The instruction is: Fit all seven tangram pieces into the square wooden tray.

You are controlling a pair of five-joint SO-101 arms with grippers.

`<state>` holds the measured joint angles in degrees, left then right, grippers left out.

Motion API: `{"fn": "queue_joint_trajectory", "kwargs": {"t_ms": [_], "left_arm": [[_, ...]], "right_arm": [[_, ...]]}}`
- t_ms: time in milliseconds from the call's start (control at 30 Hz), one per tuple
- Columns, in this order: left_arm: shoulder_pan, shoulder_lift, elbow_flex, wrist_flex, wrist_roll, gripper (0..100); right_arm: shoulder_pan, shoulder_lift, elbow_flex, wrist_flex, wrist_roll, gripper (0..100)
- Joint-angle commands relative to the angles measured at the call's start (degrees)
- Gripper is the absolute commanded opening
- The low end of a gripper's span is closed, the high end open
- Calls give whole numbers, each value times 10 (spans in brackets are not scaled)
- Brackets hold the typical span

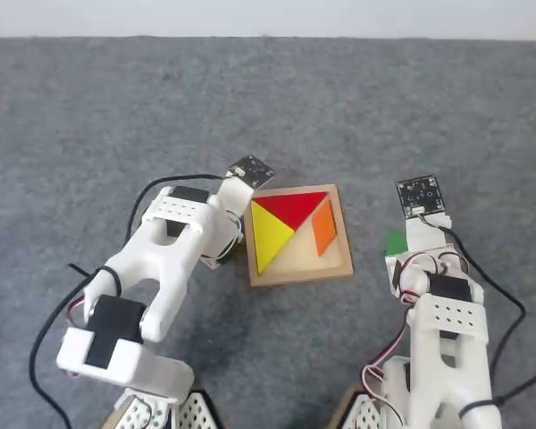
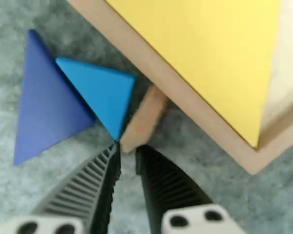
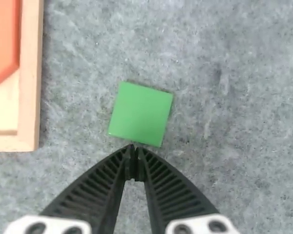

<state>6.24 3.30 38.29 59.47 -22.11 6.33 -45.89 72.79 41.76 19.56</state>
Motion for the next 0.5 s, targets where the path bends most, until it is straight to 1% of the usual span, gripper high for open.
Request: {"fn": "queue_joint_trajectory", "kwargs": {"t_ms": [0, 100, 200, 300, 467], "left_arm": [[1, 1, -38, 46, -2, 15], [-9, 1, -58, 72, 2, 31], [-28, 1, -83, 100, 18, 103], [-47, 1, -116, 110, 21, 164], [-40, 3, -150, 109, 21, 179]], "right_arm": [[-3, -16, -4, -10, 7, 9], [-3, -16, -4, -10, 7, 9], [-3, -16, -4, -10, 7, 9], [-3, -16, -4, -10, 7, 9], [-3, -16, -4, -10, 7, 9]]}}
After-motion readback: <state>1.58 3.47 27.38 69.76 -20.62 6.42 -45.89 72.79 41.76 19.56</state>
